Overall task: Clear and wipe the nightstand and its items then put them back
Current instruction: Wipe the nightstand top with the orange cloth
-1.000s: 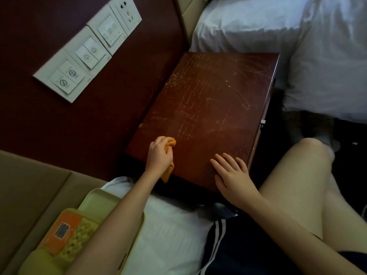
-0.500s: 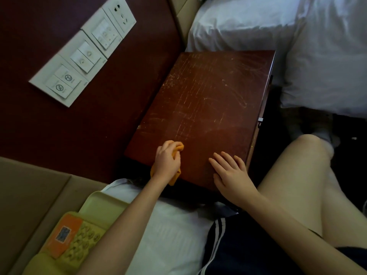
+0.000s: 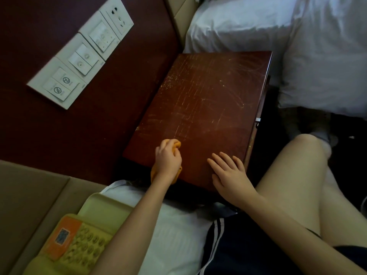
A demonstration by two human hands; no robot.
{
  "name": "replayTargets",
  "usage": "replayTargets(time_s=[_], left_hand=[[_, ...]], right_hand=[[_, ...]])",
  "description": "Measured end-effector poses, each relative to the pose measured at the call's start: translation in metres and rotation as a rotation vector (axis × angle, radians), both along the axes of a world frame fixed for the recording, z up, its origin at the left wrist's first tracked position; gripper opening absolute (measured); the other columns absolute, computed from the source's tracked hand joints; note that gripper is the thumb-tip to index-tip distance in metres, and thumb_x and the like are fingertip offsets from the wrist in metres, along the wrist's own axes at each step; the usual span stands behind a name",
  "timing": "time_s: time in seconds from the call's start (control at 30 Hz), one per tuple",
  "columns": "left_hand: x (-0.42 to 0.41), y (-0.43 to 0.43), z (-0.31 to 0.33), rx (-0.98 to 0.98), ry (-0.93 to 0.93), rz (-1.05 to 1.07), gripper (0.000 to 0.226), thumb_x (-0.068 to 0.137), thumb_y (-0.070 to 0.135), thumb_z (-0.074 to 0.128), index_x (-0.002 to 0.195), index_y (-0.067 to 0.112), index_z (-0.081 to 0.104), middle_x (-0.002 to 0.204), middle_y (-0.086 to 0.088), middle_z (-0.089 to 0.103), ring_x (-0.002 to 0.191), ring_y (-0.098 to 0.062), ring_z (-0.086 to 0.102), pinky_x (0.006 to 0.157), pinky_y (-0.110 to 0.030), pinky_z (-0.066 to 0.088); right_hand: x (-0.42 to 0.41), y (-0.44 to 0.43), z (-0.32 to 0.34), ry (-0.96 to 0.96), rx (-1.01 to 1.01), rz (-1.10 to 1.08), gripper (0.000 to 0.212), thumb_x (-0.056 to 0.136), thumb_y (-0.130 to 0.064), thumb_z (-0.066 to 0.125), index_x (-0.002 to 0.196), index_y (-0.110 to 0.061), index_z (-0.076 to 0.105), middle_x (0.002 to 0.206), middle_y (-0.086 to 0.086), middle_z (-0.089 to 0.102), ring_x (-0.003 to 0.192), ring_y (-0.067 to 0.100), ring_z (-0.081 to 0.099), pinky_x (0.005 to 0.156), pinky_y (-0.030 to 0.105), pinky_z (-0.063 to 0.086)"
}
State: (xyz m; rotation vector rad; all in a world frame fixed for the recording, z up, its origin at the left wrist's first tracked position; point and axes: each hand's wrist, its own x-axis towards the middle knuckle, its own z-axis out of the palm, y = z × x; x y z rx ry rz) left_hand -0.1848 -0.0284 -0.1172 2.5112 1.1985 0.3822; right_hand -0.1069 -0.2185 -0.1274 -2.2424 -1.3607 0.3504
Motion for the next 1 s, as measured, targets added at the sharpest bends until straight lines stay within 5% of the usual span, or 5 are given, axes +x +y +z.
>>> replayTargets(time_s=[0.17, 0.47, 0.8, 1.0], left_hand=[[0.0, -0.003, -0.003, 0.0, 0.028, -0.139, 0.025, 0.09, 0.011, 0.049, 0.107, 0.024, 0.062, 0.116, 0.007, 0.054, 0.1, -0.012, 0.043, 0.081, -0.02, 0.032], [0.011, 0.013, 0.006, -0.038, -0.037, 0.205, 0.026, 0.09, 0.008, 0.048, 0.109, 0.018, 0.063, 0.123, 0.001, 0.054, 0.105, -0.023, 0.048, 0.081, -0.024, 0.036], [0.01, -0.019, -0.002, -0.058, 0.026, -0.206, 0.026, 0.09, 0.015, 0.049, 0.111, 0.024, 0.062, 0.122, 0.006, 0.053, 0.108, -0.016, 0.044, 0.086, -0.02, 0.031], [0.008, 0.013, 0.006, -0.02, 0.001, 0.069, 0.025, 0.091, 0.011, 0.048, 0.111, 0.019, 0.062, 0.124, -0.001, 0.053, 0.106, -0.021, 0.047, 0.081, -0.022, 0.034]], right_hand=[[0.002, -0.002, 0.0, 0.001, -0.026, -0.009, 0.05, 0.097, -0.027, 0.038, 0.146, -0.02, 0.027, 0.154, 0.0, 0.022, 0.143, 0.021, 0.01, 0.114, 0.04, -0.001], [0.001, -0.004, 0.001, 0.006, -0.014, -0.01, 0.05, 0.096, -0.026, 0.04, 0.145, -0.019, 0.03, 0.153, 0.001, 0.025, 0.143, 0.021, 0.011, 0.114, 0.04, -0.001], [0.001, -0.005, 0.002, -0.021, 0.025, -0.032, 0.048, 0.092, -0.02, 0.05, 0.139, -0.014, 0.042, 0.146, 0.007, 0.038, 0.139, 0.028, 0.026, 0.112, 0.046, 0.011], [0.002, -0.005, 0.002, -0.023, 0.002, -0.027, 0.05, 0.094, -0.023, 0.046, 0.143, -0.015, 0.036, 0.15, 0.005, 0.031, 0.142, 0.026, 0.018, 0.114, 0.044, 0.005]])
